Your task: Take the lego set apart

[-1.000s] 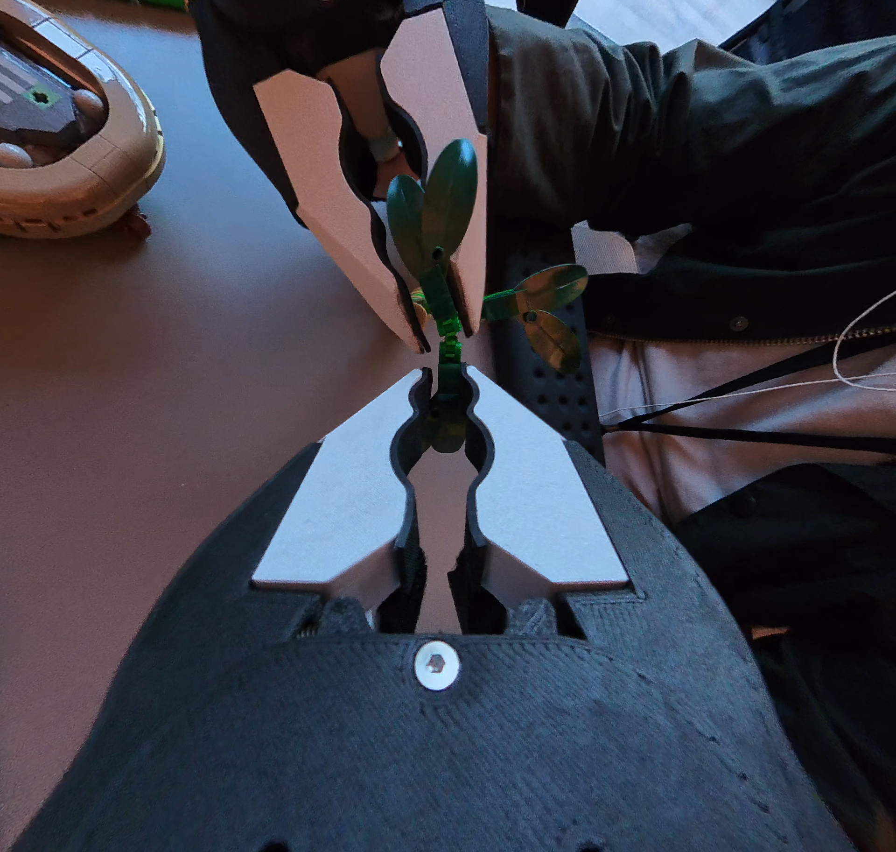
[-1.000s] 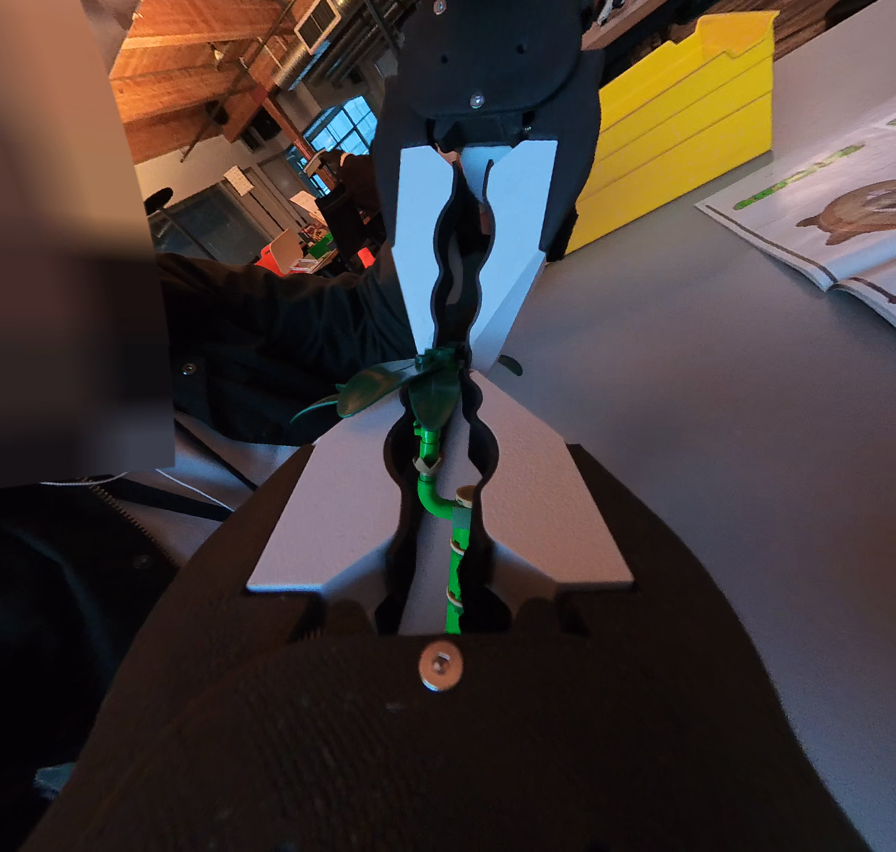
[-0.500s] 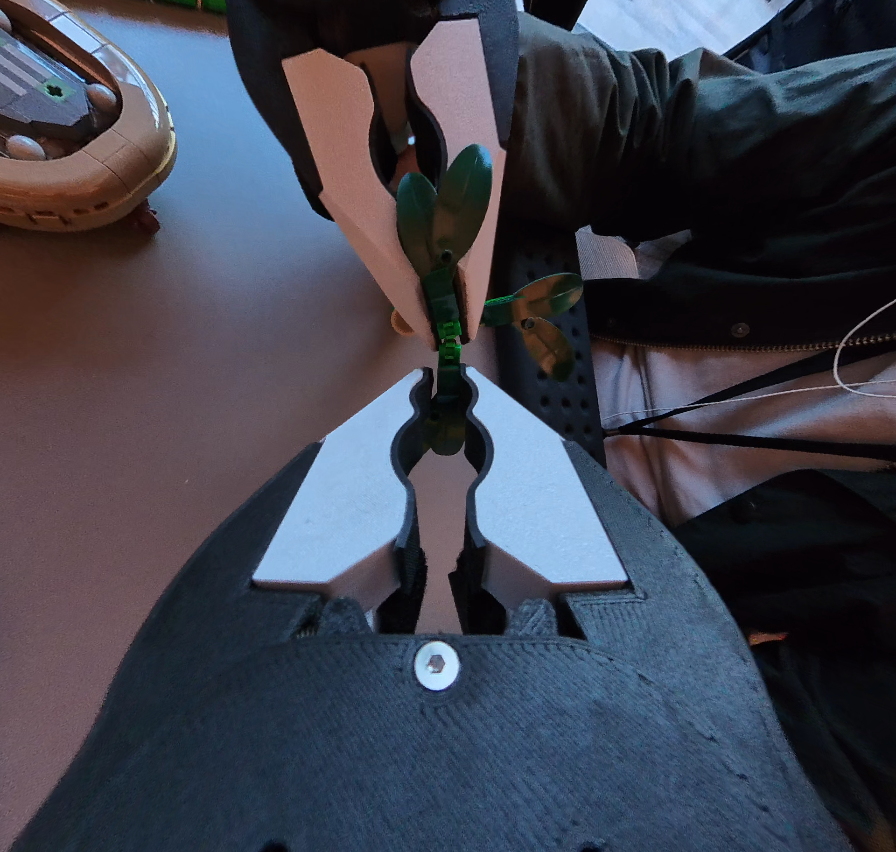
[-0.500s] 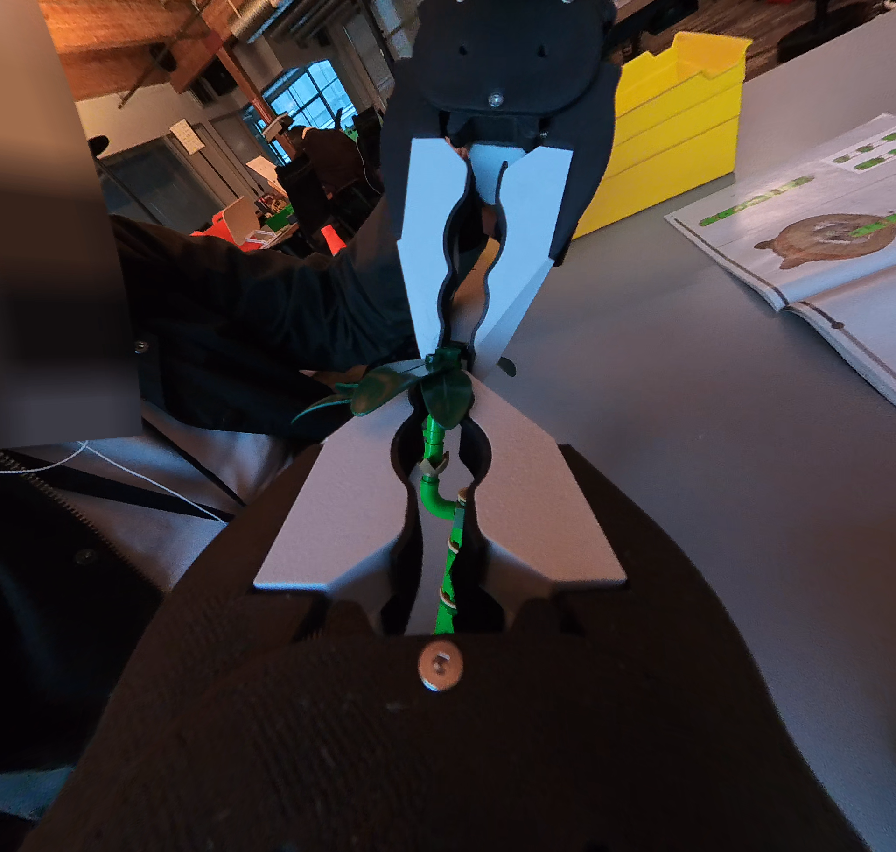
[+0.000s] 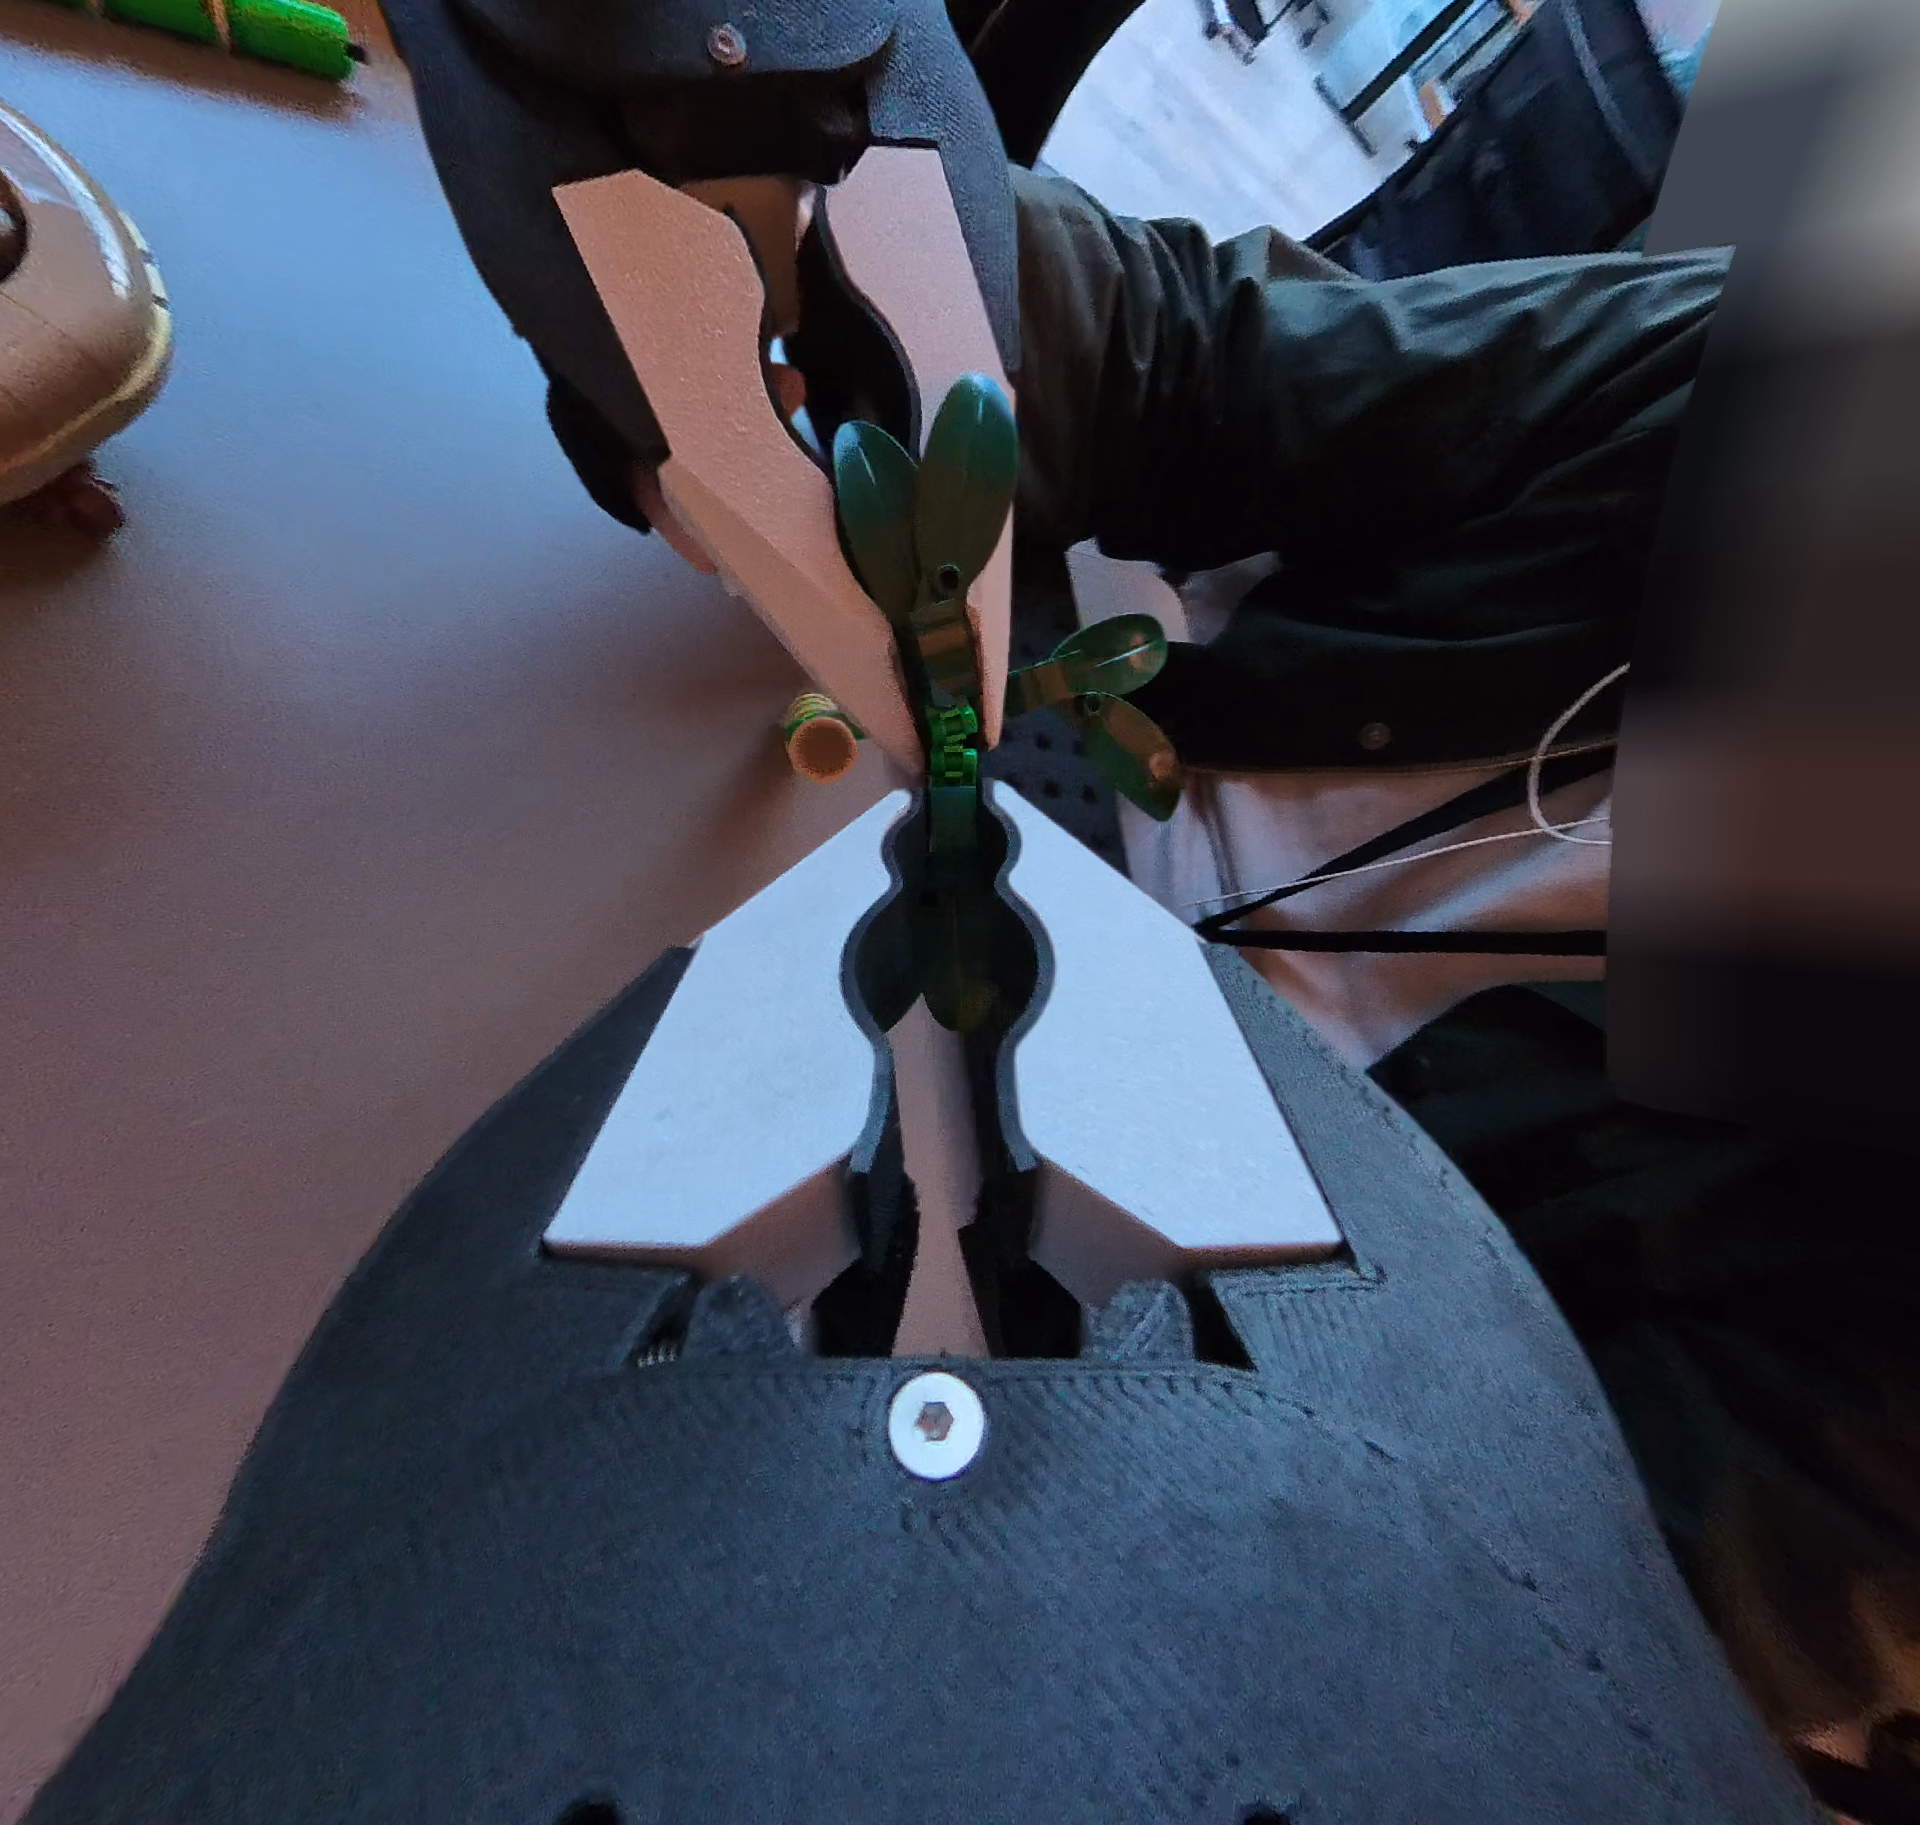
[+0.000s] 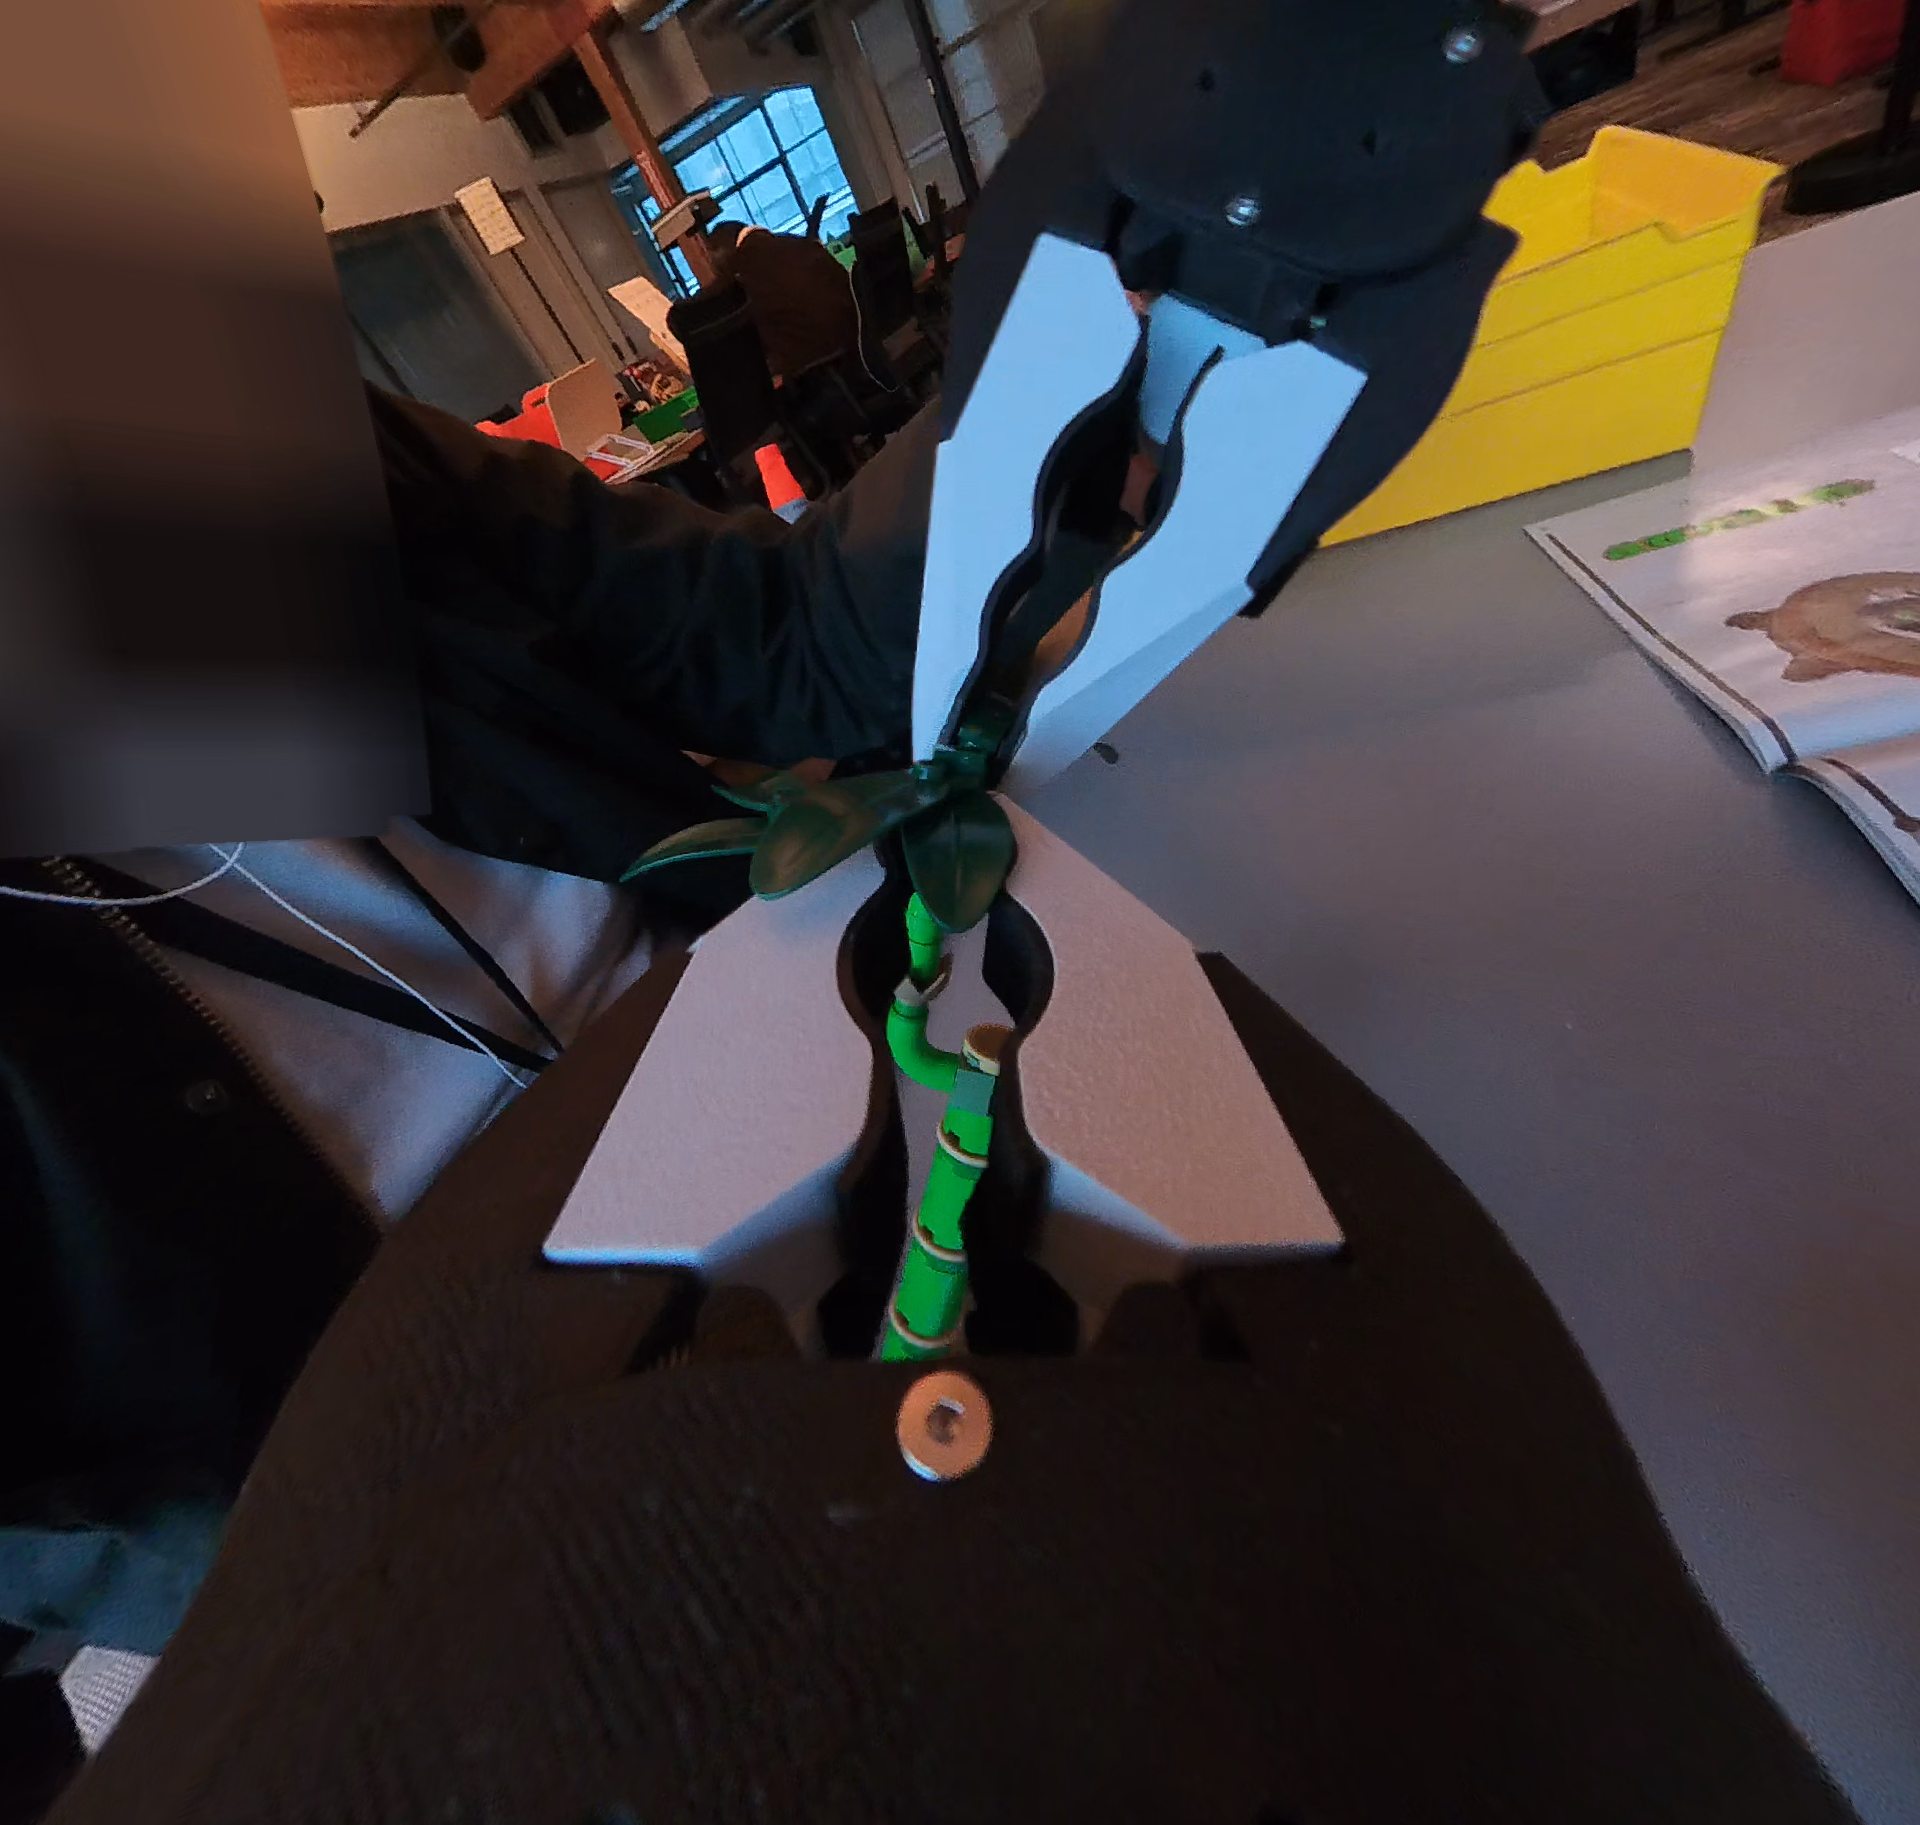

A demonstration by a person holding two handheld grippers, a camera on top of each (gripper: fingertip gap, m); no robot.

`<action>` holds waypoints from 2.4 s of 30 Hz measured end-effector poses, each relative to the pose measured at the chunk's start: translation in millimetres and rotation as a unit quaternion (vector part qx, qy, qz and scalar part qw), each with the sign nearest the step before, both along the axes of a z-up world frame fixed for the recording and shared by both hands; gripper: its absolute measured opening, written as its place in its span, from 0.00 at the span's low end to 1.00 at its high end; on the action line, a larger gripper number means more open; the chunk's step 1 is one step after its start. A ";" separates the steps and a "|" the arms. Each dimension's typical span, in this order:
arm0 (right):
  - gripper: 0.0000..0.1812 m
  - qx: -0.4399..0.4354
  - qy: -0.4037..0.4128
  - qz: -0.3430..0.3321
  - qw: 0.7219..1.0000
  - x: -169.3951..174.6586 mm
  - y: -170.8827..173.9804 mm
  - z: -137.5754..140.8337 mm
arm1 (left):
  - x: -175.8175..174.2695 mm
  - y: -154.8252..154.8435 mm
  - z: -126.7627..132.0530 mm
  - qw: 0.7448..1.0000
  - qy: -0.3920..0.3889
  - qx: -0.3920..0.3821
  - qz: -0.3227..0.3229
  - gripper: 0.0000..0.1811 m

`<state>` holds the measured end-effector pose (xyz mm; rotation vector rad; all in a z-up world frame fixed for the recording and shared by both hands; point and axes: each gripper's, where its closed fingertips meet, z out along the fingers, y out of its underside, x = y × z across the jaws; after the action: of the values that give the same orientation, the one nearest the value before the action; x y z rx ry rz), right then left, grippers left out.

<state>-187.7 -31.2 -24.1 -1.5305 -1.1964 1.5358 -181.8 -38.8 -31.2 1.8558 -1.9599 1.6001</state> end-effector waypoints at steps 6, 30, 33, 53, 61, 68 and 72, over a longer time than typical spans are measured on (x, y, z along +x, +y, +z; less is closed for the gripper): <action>0.03 0.030 -0.007 0.013 0.999 -3.7 -8.3 -0.5 | -4.4 -8.7 -0.2 0.999 0.012 -0.045 -0.022 0.04; 0.03 -0.055 0.006 -0.089 0.995 9.1 34.9 -4.6 | 8.3 40.0 -3.7 0.980 -0.021 0.177 0.091 0.06; 0.03 -0.062 0.028 -0.114 0.991 15.7 45.0 -0.1 | 10.5 60.0 18.8 0.978 -0.067 0.122 0.154 0.18; 0.03 -0.185 0.247 -0.203 0.929 59.8 93.7 27.7 | 11.8 88.2 13.4 0.969 -0.156 0.005 0.192 0.19; 0.03 -0.128 0.280 -0.227 0.924 45.1 89.8 35.7 | 43.5 73.0 17.3 0.956 -0.213 -0.005 0.200 0.32; 0.03 -0.121 0.271 -0.226 0.928 29.2 86.8 29.3 | 47.4 58.2 1.6 0.967 -0.176 0.033 0.183 0.07; 0.07 -0.105 0.207 -0.211 0.950 21.1 84.2 16.8 | 31.4 54.1 -5.9 0.978 -0.127 -0.003 0.165 0.06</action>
<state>-166.6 53.0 -7.3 -1.3843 -0.4448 1.6119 -150.4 15.3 -37.1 2.1640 -1.7957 2.0212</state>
